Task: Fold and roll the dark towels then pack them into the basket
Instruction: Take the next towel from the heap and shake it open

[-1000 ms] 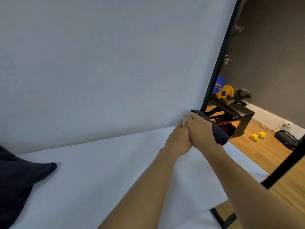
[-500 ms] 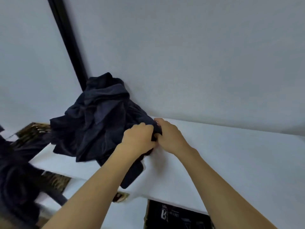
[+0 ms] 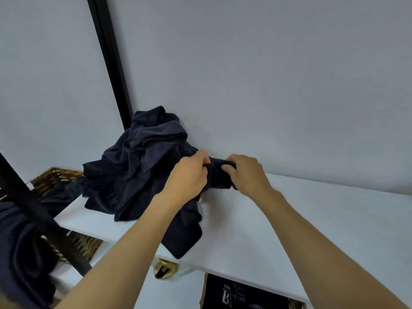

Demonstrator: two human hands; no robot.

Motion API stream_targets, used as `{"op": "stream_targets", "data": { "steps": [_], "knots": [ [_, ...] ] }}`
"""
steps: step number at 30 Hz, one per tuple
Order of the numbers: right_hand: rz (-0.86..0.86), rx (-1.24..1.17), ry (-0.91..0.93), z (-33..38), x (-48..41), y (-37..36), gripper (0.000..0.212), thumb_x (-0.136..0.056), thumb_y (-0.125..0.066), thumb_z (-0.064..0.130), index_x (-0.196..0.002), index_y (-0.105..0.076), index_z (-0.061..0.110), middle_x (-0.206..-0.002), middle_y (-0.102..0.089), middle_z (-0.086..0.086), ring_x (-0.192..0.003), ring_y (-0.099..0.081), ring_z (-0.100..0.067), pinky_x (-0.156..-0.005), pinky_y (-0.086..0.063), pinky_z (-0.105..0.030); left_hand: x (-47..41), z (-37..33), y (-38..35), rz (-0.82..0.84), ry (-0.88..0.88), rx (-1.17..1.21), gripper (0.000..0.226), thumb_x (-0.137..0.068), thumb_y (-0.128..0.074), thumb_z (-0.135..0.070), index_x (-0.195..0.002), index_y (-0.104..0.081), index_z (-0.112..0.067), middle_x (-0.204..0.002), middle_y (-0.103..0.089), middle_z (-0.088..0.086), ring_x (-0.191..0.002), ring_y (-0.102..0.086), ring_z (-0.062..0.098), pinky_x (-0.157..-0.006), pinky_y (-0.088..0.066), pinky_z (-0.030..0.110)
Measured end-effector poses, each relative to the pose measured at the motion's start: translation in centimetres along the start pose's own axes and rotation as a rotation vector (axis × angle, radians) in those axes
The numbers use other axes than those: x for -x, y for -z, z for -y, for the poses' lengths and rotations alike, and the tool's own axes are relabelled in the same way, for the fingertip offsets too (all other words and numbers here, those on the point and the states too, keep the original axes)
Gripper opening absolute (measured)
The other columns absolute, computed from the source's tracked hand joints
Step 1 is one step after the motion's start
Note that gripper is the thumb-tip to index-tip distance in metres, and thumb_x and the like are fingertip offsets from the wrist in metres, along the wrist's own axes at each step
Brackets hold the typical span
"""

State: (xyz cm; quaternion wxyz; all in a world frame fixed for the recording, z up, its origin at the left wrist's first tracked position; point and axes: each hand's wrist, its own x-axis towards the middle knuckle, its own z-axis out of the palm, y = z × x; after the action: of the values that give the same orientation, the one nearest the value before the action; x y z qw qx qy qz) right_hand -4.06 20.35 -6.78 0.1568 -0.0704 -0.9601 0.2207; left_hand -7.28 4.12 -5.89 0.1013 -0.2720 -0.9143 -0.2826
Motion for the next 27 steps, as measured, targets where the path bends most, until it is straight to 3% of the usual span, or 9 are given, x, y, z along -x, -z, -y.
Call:
{"op": "stream_targets", "data": {
  "steps": [2, 5, 7, 10, 13, 17, 20, 24, 27],
  "knots": [
    [-0.066, -0.038, 0.008, 0.2, -0.4, 3.1, 0.019, -0.096, -0.052, 0.027, -0.101, -0.068, 0.019, -0.094, -0.069, 0.001, -0.086, -0.061, -0.019, -0.070, -0.045, -0.030, -2.2, -2.5, 1.8, -0.119, -0.021, 0.148, 0.018, -0.093, -0.042, -0.006, -0.100, -0.056, -0.016, -0.083, -0.063, 0.002, -0.078, -0.060, 0.022, -0.070, -0.051, 0.035],
    [-0.148, -0.290, 0.029, 1.4, -0.1, 7.5, 0.020, -0.095, -0.052, 0.021, -0.100, -0.070, 0.024, -0.089, -0.067, 0.012, -0.083, -0.062, -0.008, -0.072, -0.046, -0.023, -4.9, -6.6, 4.1, -0.231, -0.132, 0.256, 0.014, -0.096, -0.045, -0.009, -0.096, -0.056, -0.018, -0.069, -0.058, -0.003, -0.064, -0.056, 0.012, -0.058, -0.043, 0.022],
    [-0.178, -0.547, 0.042, 2.4, 0.6, 10.0, 0.021, -0.095, -0.049, 0.020, -0.095, -0.070, 0.020, -0.084, -0.068, 0.009, -0.076, -0.063, -0.006, -0.069, -0.049, -0.023, -6.2, -9.0, 5.2, -0.257, -0.211, 0.307, 0.008, -0.098, -0.050, -0.016, -0.095, -0.057, -0.019, -0.067, -0.058, -0.005, -0.062, -0.055, 0.006, -0.056, -0.038, 0.013],
    [-0.082, -0.987, -0.003, 3.5, 1.9, 12.7, 0.022, -0.096, -0.054, 0.032, -0.107, -0.066, 0.016, -0.100, -0.072, 0.000, -0.085, -0.067, -0.008, -0.076, -0.055, -0.028, -7.5, -12.2, 6.7, -0.275, -0.316, 0.385, 0.010, -0.095, -0.053, -0.012, -0.092, -0.062, -0.016, -0.065, -0.058, -0.006, -0.056, -0.051, 0.000, -0.056, -0.039, 0.008],
    [-0.071, -1.127, 0.004, 3.2, 2.7, 15.3, 0.029, -0.094, -0.060, 0.034, -0.118, -0.062, 0.018, -0.105, -0.073, 0.002, -0.094, -0.071, -0.010, -0.079, -0.057, -0.028, -8.4, -14.9, 7.6, -0.229, -0.388, 0.443, 0.013, -0.089, -0.054, -0.007, -0.087, -0.064, -0.014, -0.062, -0.055, -0.007, -0.052, -0.048, 0.000, -0.052, -0.039, 0.009],
    [-0.049, -1.075, 0.048, 1.2, 3.9, 18.6, 0.039, -0.090, -0.064, 0.035, -0.127, -0.055, 0.024, -0.112, -0.072, 0.005, -0.101, -0.070, -0.012, -0.085, -0.057, -0.030, -9.9, -17.9, 8.4, -0.370, -0.503, 0.311, 0.006, -0.091, -0.060, -0.023, -0.087, -0.062, -0.020, -0.061, -0.055, -0.011, -0.058, -0.052, 0.006, -0.055, -0.042, 0.019],
    [-0.058, -0.835, 0.094, 0.1, 4.4, 19.4, 0.048, -0.084, -0.073, 0.022, -0.127, -0.053, 0.025, -0.115, -0.069, 0.007, -0.102, -0.068, -0.009, -0.087, -0.057, -0.030, -11.2, -20.8, 8.9, -0.401, -0.555, 0.279, 0.007, -0.092, -0.060, -0.027, -0.089, -0.060, -0.021, -0.062, -0.053, -0.011, -0.060, -0.053, 0.008, -0.060, -0.047, 0.027],
    [-0.400, -0.598, -0.105, -3.7, 3.9, 21.5, 0.020, -0.088, -0.049, 0.011, -0.102, -0.063, 0.008, -0.091, -0.069, -0.010, -0.080, -0.063, -0.032, -0.071, -0.051, -0.037, -13.2, -22.8, 9.5, -0.431, -0.532, 0.290, 0.009, -0.093, -0.058, -0.027, -0.090, -0.059, -0.019, -0.068, -0.050, -0.013, -0.064, -0.050, 0.007, -0.062, -0.044, 0.028],
    [-0.628, -0.432, -0.141, -5.7, 4.3, 24.7, 0.024, -0.089, -0.044, 0.010, -0.096, -0.066, 0.010, -0.083, -0.065, 0.005, -0.076, -0.058, -0.015, -0.065, -0.041, -0.024, -14.1, -22.8, 8.9, -0.388, -0.457, 0.289, 0.011, -0.092, -0.059, -0.031, -0.089, -0.060, -0.021, -0.073, -0.054, -0.010, -0.073, -0.054, 0.013, -0.066, -0.044, 0.028]
  ]
}}
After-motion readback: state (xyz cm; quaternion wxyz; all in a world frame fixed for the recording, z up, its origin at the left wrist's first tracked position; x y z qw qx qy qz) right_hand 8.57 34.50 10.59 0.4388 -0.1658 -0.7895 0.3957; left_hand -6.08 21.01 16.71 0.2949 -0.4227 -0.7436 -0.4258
